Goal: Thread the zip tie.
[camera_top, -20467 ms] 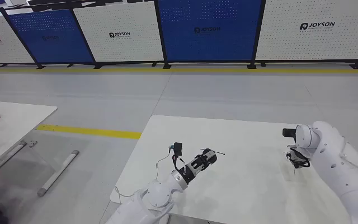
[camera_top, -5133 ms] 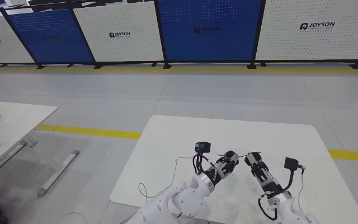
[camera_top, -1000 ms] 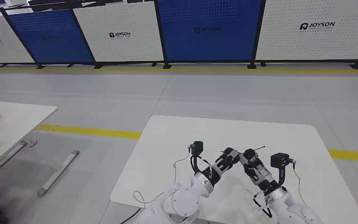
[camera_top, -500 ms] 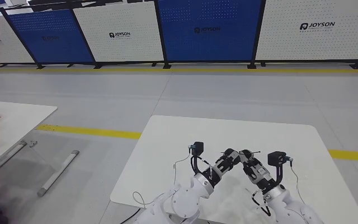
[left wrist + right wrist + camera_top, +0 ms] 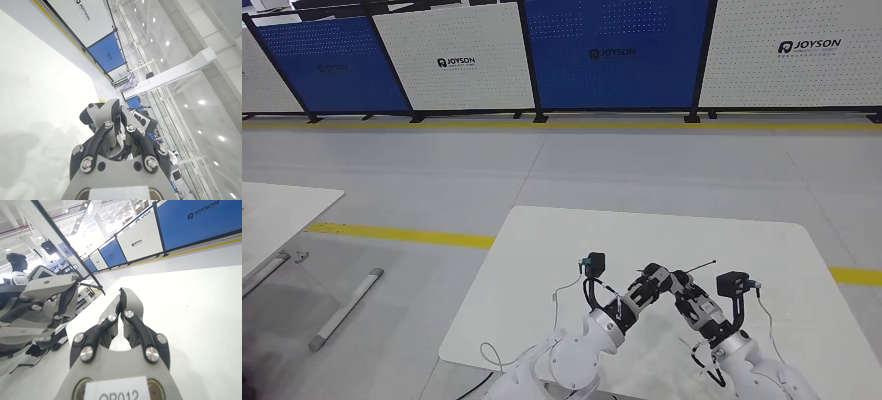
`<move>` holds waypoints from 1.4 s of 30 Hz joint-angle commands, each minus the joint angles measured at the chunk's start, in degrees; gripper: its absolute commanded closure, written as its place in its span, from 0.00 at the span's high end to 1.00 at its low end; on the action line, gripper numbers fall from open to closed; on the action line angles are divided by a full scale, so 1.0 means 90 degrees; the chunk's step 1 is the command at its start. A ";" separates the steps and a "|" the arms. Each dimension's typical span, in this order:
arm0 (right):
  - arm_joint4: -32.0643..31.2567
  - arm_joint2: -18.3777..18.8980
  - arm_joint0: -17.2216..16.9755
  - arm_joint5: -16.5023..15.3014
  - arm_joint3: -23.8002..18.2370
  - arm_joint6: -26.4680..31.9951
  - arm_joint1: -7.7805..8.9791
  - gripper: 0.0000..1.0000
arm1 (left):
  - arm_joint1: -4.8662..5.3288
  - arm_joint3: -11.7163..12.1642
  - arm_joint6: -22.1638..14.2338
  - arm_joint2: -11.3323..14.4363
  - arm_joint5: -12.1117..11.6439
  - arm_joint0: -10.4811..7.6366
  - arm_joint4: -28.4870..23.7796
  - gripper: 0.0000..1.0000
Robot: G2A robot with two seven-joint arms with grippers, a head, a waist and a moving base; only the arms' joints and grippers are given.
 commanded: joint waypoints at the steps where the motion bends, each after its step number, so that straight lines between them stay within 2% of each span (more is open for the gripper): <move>1: 0.0038 0.0015 -0.0005 -0.0049 0.0014 0.0001 0.0002 0.22 | -0.0004 0.0009 0.0030 -0.0007 0.0025 0.0004 0.0017 0.00; 2: 0.0043 0.0021 -0.0011 -0.0055 0.0009 0.0011 0.0004 0.31 | -0.0007 0.0015 0.0037 -0.0009 0.0034 0.0004 0.0015 0.00; 9: -0.0011 0.0048 -0.0141 -0.0055 -0.0167 -0.0106 0.0041 0.33 | -0.0029 0.0065 0.0046 0.0032 0.0076 -0.0014 0.0075 0.00; 15: 0.0019 0.0088 -0.0190 -0.0055 -0.0213 -0.0210 0.0070 0.22 | -0.0047 0.0087 0.0054 0.0061 0.0103 -0.0024 0.0125 0.00; 25: 0.0020 0.0077 -0.0196 -0.0055 -0.0266 -0.0207 0.0116 0.19 | -0.0068 0.0124 0.0061 0.0070 0.0131 -0.0010 0.0179 0.00; 26: 0.0020 0.0073 -0.0195 -0.0055 -0.0270 -0.0211 0.0119 0.13 | -0.0069 0.0125 0.0062 0.0070 0.0132 -0.0008 0.0185 0.00; 27: 0.0019 0.0069 -0.0196 -0.0055 -0.0273 -0.0220 0.0123 0.02 | -0.0072 0.0128 0.0065 0.0070 0.0135 -0.0007 0.0193 0.00; 28: 0.0019 0.0067 -0.0197 -0.0055 -0.0275 -0.0227 0.0126 0.00 | -0.0073 0.0128 0.0066 0.0070 0.0136 -0.0006 0.0198 0.00; 35: 0.0029 0.0055 -0.0202 -0.0055 -0.0273 -0.0266 0.0145 0.00 | -0.0088 0.0137 0.0086 0.0065 0.0114 0.0000 0.0216 0.00; 42: 0.0069 -0.0052 -0.0102 -0.0055 -0.0160 -0.0156 0.0148 0.00 | -0.0102 0.0070 0.0036 0.0087 -0.0066 0.0018 0.0192 0.00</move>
